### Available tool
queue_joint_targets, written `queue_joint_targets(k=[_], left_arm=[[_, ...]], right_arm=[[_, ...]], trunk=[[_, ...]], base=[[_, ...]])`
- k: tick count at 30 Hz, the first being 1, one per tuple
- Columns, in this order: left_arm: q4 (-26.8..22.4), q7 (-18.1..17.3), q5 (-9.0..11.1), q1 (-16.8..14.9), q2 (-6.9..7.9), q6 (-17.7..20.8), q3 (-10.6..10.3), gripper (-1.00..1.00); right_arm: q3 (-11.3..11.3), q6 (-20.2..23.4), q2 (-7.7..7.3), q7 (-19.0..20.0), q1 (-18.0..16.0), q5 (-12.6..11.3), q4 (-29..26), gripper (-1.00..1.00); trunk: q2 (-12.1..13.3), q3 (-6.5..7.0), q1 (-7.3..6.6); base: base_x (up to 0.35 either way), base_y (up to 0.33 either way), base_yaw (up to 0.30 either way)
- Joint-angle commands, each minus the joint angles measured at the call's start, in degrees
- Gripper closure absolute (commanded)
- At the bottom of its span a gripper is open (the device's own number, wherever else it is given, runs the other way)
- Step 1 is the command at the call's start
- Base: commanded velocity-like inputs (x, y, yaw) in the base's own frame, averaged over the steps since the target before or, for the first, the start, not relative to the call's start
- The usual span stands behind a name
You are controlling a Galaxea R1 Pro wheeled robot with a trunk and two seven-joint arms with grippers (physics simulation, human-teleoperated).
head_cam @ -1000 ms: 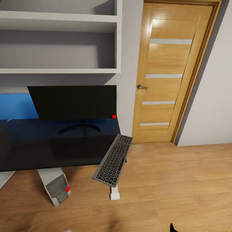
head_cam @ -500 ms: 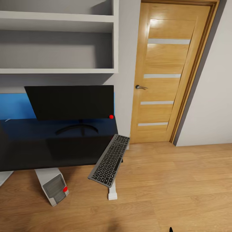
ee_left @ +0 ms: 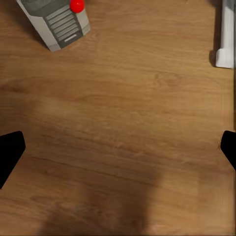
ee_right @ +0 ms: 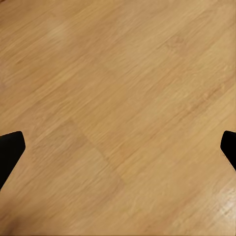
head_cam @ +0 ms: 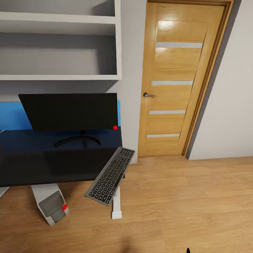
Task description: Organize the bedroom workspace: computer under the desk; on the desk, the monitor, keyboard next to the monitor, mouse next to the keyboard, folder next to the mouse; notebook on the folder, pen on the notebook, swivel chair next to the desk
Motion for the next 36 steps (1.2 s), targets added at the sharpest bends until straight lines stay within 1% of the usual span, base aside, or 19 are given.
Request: queue_joint_targets(k=[1, 5, 9, 14, 27, 36], left_arm=[[-0.1, 0.0, 0.4, 0.0, -0.05, -0.2, 0.1, -1.00], [0.0, 0.0, 0.4, 0.0, -0.04, -0.2, 0.1, -1.00], [0.0, 0.0, 0.5, 0.0, -0.08, -0.1, 0.0, -1.00], [0.1, 0.0, 0.4, 0.0, -0.11, -0.1, 0.0, -1.00], [1.3, 0.0, 0.3, 0.0, -0.10, -0.1, -0.1, -1.00], [1.3, 0.0, 0.3, 0.0, -0.09, -0.1, -0.1, -1.00]], right_arm=[[0.5, -0.1, -0.02, -0.5, 0.0, -0.2, -0.1, -1.00], [0.5, -0.1, -0.01, -0.4, 0.0, 0.0, -0.1, -1.00], [0.5, -0.2, 0.04, -0.4, 0.0, 0.0, -0.1, -1.00], [0.5, -0.2, 0.08, -0.4, 0.0, 0.0, -0.1, -1.00], [0.5, -0.2, 0.39, -0.4, 0.0, 0.0, 0.0, -1.00], [0.6, -0.2, 0.42, -0.4, 0.0, 0.0, 0.0, -1.00]], trunk=[[0.0, -0.05, 0.01], [0.0, -0.05, 0.01], [0.0, -0.05, 0.01], [0.0, -0.05, 0.01], [0.0, -0.05, 0.01], [0.0, -0.05, 0.01]], base=[[0.147, -0.171, 0.000], [0.181, -0.193, -0.051], [0.057, -0.057, -0.116], [0.083, -0.062, -0.012], [0.264, -0.195, -0.005], [0.271, -0.221, -0.210]])
